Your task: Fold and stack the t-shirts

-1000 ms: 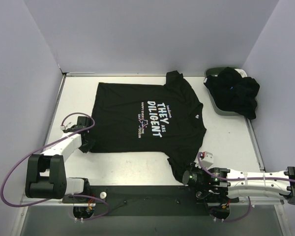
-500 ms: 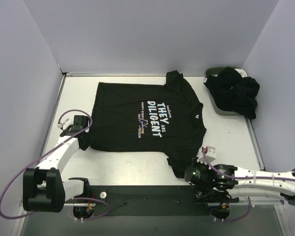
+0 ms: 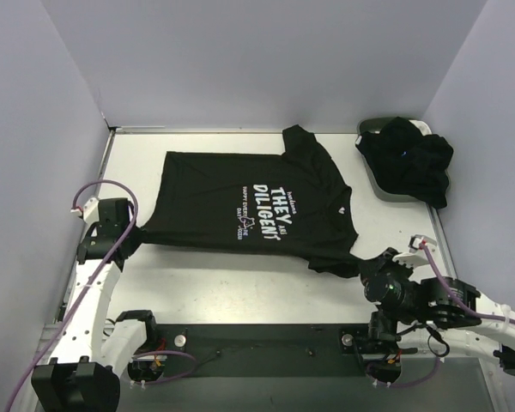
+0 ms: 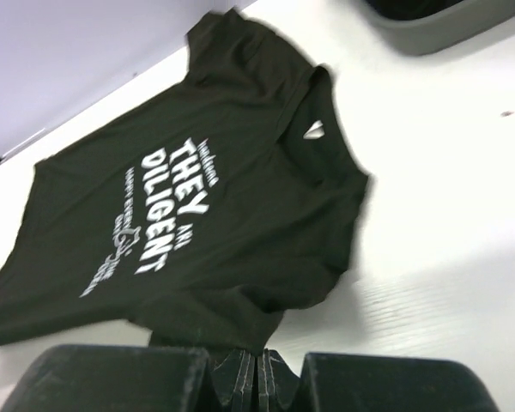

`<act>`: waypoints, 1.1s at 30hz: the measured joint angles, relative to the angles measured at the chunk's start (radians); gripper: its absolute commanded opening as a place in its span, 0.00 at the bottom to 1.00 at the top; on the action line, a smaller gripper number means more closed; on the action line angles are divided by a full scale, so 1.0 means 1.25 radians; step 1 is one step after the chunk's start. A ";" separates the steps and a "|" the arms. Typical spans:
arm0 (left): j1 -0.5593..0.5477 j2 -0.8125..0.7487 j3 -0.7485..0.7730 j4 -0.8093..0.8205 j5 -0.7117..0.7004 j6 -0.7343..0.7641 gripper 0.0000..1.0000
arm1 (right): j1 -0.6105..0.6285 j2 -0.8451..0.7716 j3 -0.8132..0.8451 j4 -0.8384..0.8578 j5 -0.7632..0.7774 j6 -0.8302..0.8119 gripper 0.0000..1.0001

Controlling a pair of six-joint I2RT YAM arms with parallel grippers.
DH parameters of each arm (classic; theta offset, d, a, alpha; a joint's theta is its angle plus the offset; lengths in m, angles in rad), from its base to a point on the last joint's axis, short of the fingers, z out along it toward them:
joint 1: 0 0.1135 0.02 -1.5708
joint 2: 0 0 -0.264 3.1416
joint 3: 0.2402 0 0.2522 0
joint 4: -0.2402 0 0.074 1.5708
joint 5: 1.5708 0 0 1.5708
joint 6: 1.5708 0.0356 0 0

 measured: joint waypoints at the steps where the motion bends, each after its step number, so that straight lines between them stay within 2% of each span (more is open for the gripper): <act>1: 0.012 -0.003 -0.001 -0.005 0.003 0.005 0.00 | -0.002 -0.006 0.008 -0.023 0.009 0.005 0.00; 7: 0.040 -0.019 -0.027 -0.012 0.037 0.025 0.00 | -0.002 -0.053 0.025 -0.141 0.045 0.063 0.00; 13: 0.043 -0.020 -0.046 -0.014 0.067 0.030 0.00 | -0.002 -0.071 0.025 -0.180 0.057 0.086 0.00; 18: 0.043 -0.014 -0.046 -0.013 0.084 0.034 0.00 | -0.002 -0.032 0.058 -0.186 0.079 0.081 0.00; 27: 0.043 0.062 -0.025 0.008 0.103 0.037 0.00 | -0.007 0.107 0.159 -0.115 0.146 -0.025 0.00; 33: 0.043 0.109 0.009 0.022 0.115 0.036 0.00 | -0.105 0.191 0.176 0.091 0.104 -0.231 0.00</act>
